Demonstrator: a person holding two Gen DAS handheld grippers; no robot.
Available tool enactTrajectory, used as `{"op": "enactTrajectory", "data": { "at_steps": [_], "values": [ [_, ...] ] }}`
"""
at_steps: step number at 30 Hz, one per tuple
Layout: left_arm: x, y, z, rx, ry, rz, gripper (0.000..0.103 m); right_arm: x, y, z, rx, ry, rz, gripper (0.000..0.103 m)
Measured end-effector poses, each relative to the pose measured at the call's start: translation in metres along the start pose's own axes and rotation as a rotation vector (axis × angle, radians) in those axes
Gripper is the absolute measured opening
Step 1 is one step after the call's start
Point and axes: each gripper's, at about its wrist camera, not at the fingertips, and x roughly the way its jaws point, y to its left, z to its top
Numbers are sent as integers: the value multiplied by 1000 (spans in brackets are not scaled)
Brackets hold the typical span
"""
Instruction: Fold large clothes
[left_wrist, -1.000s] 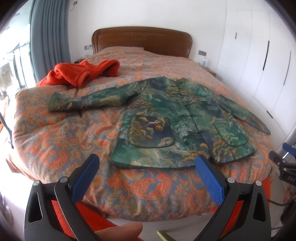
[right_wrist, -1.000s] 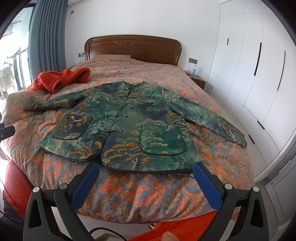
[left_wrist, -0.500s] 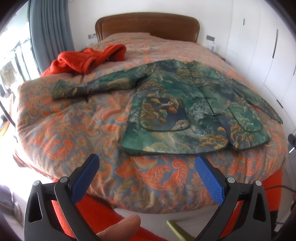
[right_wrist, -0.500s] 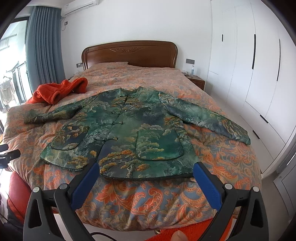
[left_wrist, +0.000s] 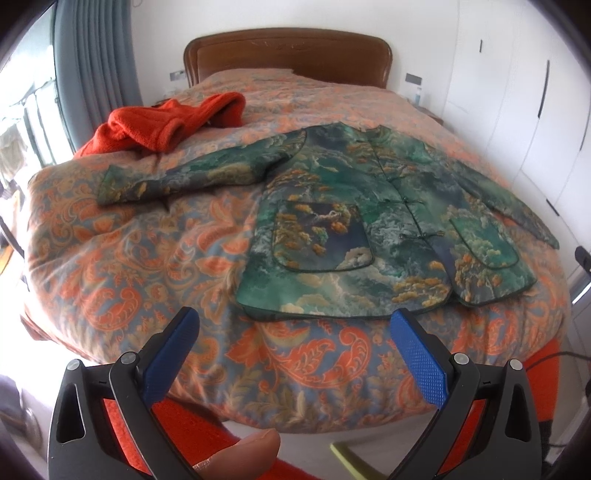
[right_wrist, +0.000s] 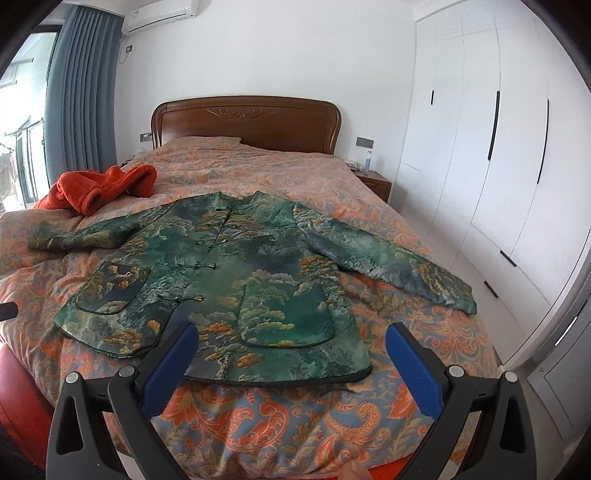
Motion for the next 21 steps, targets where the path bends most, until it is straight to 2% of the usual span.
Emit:
{"op": "enactTrajectory", "data": {
  "at_steps": [5,12,16,21],
  "values": [
    [4,6,-3,0,18,23,103,8,-6,-2,-19,8,-52,103],
    [5,-1,4,15,15,34,103,31,-47,-22,157,137,-76,103],
    [7,-11,12,15,13,9,103,40,-68,-26,217,130,-85,103],
    [9,-26,19,31,25,-21,103,60,-98,-18,289,104,-41,103]
  ]
}}
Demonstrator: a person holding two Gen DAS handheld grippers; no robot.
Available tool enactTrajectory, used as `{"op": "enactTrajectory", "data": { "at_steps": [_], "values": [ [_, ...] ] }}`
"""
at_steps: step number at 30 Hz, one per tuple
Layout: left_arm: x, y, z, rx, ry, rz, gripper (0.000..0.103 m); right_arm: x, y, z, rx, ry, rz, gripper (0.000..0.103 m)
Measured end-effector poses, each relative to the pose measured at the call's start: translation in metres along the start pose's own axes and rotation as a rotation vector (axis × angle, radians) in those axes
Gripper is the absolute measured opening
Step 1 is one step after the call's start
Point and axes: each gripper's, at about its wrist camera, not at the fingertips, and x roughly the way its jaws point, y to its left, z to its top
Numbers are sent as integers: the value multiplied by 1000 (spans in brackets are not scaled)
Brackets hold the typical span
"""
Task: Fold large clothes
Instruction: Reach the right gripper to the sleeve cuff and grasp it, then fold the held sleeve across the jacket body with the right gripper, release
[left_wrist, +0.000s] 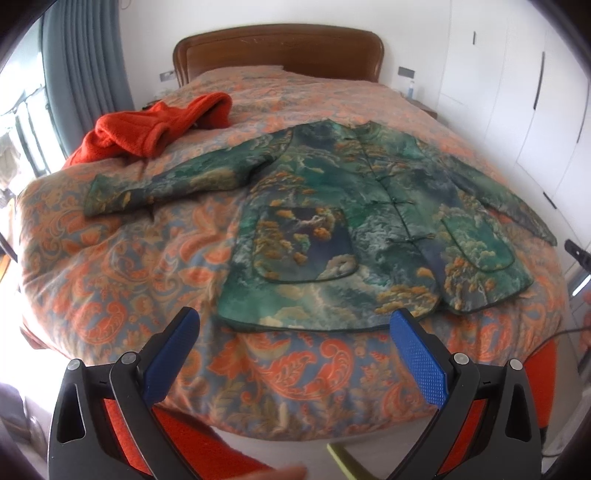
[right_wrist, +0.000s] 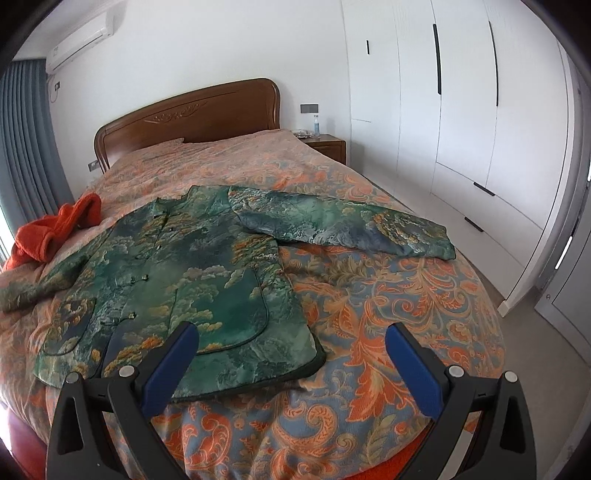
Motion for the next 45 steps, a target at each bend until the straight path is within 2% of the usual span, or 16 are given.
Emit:
{"op": "enactTrajectory", "data": {
  "at_steps": [2,6,15,21,25,27,28,29,30,31,33,36,38,40,45],
  "values": [
    [-1,-4,2,5,-2,-9,103,18,-19,7,38,-7,26,103],
    [-7,-8,4,12,-16,-4,103,69,-76,22,162,35,19,103],
    [-5,-7,2,-2,10,14,103,172,-207,50,652,80,131,103],
    [-4,-7,2,-12,16,27,103,213,-246,52,836,76,115,103],
    [2,-8,2,-18,36,22,103,233,-255,55,913,54,54,95],
    [2,-9,2,-20,37,22,103,240,-258,59,919,48,32,79],
    [2,-9,2,-19,39,23,103,244,-257,61,916,50,21,74],
    [3,-9,2,-19,41,22,103,249,-256,64,913,58,8,56],
    [4,-9,1,-19,43,22,103,254,-255,66,905,69,0,35],
    [4,-10,1,-18,44,24,103,257,-252,72,886,81,-11,25],
    [6,-9,-1,-21,46,26,103,249,-244,85,838,41,-45,15],
    [12,-5,-4,-39,63,14,103,224,-212,119,673,-39,-59,12],
    [18,-4,-6,-50,81,-3,103,204,-174,145,551,-90,-12,12],
    [21,-5,-6,-62,87,-21,103,184,-119,172,400,-138,53,12],
    [12,-5,-6,-74,51,-32,103,164,17,204,94,-175,196,11]
  ]
}}
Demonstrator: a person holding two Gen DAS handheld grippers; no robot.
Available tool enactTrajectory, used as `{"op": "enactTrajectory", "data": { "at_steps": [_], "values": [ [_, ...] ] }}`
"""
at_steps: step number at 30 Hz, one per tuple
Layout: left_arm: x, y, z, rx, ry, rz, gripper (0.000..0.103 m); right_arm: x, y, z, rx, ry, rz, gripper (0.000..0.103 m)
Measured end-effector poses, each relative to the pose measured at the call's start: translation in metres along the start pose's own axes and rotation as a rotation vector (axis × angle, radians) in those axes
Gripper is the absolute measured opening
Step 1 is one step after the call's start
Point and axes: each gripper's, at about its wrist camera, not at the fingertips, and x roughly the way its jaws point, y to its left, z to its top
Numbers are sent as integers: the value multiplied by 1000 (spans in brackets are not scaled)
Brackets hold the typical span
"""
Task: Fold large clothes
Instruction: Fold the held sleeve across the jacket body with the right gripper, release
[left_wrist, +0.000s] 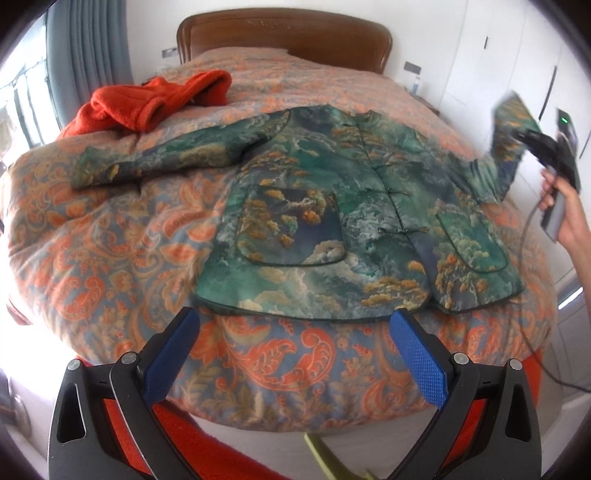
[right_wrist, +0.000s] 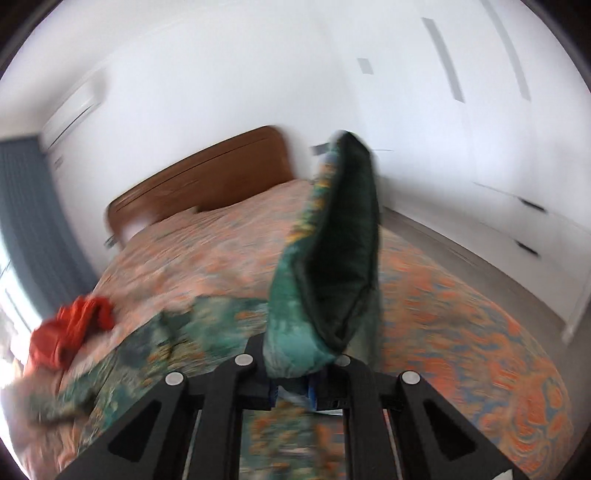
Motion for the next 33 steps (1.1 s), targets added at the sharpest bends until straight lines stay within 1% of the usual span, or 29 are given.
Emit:
{"op": "enactTrajectory", "data": {
  "at_steps": [2,4,6,7,10,11,14,15,16,17,18,19,20,21,22,24,25,27,28,31,33],
  "values": [
    [-3,5,-2,-8,-7,6,103,18,42,-6,-62,34,48,11],
    [-4,12,-5,-22,-2,20,103,42,77,-20,-105,85,74,11],
    [-4,20,-9,-38,7,31,103,64,96,-38,-123,135,87,11],
    [-4,23,-11,-48,13,35,103,80,107,-51,-128,176,91,11],
    [-2,33,-17,-69,29,54,103,111,115,-86,-135,260,72,11],
    [0,34,-19,-70,33,59,103,116,116,-96,-136,280,66,11],
    [7,34,-20,-74,46,57,103,125,115,-124,-131,338,63,15],
    [9,32,-19,-75,49,49,103,123,112,-133,-126,359,67,21],
    [13,29,-17,-76,52,33,103,118,109,-140,-121,381,86,31],
    [17,26,-14,-78,55,10,103,116,118,-147,-118,393,103,37],
    [21,23,-11,-81,59,-18,103,116,117,-153,-115,405,127,47],
    [25,20,-7,-84,62,-44,103,112,114,-157,-112,410,171,58],
    [29,15,-1,-85,65,-87,103,108,116,-160,-111,407,205,62],
    [34,10,6,-81,67,-128,103,101,114,-161,-112,400,245,64],
    [39,4,14,-73,68,-168,103,91,110,-163,-118,389,280,64],
    [48,-8,30,-55,67,-231,102,70,108,-171,-127,365,313,64],
    [53,-15,38,-45,72,-255,102,50,100,-177,-131,345,321,64],
    [71,-33,62,-28,99,-340,102,23,97,-184,-138,316,327,64],
    [84,-44,78,-19,116,-393,102,-1,89,-191,-142,291,327,64],
    [127,-87,122,36,168,-461,102,-52,75,-209,-143,237,312,68],
    [159,-116,144,72,196,-472,102,-76,68,-220,-138,220,295,68]
  ]
}}
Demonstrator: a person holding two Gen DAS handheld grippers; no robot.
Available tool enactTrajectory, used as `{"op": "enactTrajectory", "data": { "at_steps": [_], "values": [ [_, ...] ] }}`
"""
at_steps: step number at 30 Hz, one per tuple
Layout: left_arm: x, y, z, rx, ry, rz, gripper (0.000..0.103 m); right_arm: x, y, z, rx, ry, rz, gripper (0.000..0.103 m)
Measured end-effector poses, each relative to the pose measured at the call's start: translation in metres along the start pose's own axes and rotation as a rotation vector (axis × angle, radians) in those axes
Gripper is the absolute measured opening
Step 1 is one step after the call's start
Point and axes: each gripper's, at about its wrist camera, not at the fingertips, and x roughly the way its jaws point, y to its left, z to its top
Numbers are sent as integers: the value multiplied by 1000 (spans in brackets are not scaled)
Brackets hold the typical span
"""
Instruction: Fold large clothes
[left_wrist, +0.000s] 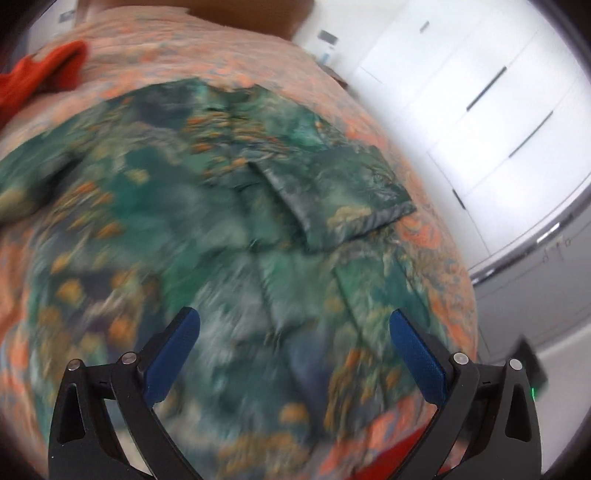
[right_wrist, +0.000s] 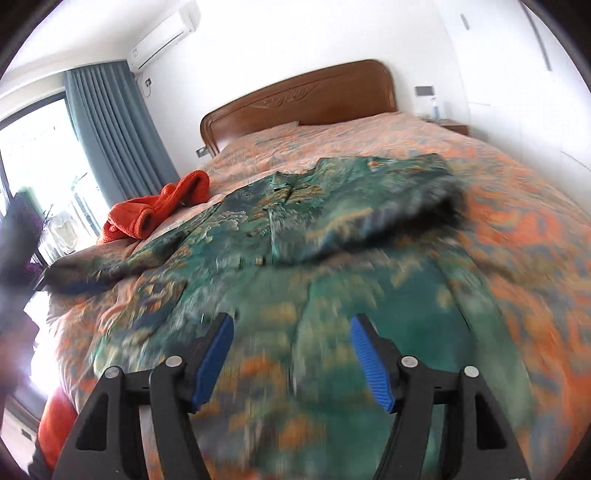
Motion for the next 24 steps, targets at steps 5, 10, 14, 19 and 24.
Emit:
{"op": "enactTrajectory", "data": {
  "at_steps": [5,10,14,19,24],
  "values": [
    [89,-12,55,0,93,60,100,-36,-1,-37,82,-1,-14,68],
    [137,-9,73,-73,132,143,71,-49,-8,-55,136,17,-4,68],
    [133,-10,90,-63,123,182,8,-51,-11,-64,138,23,-14,68],
    [89,-1,145,-70,-49,237,7,-54,-18,-71,156,20,-33,68],
    [82,29,179,-118,-104,281,8,-54,-21,-78,165,26,-38,68]
  ]
}}
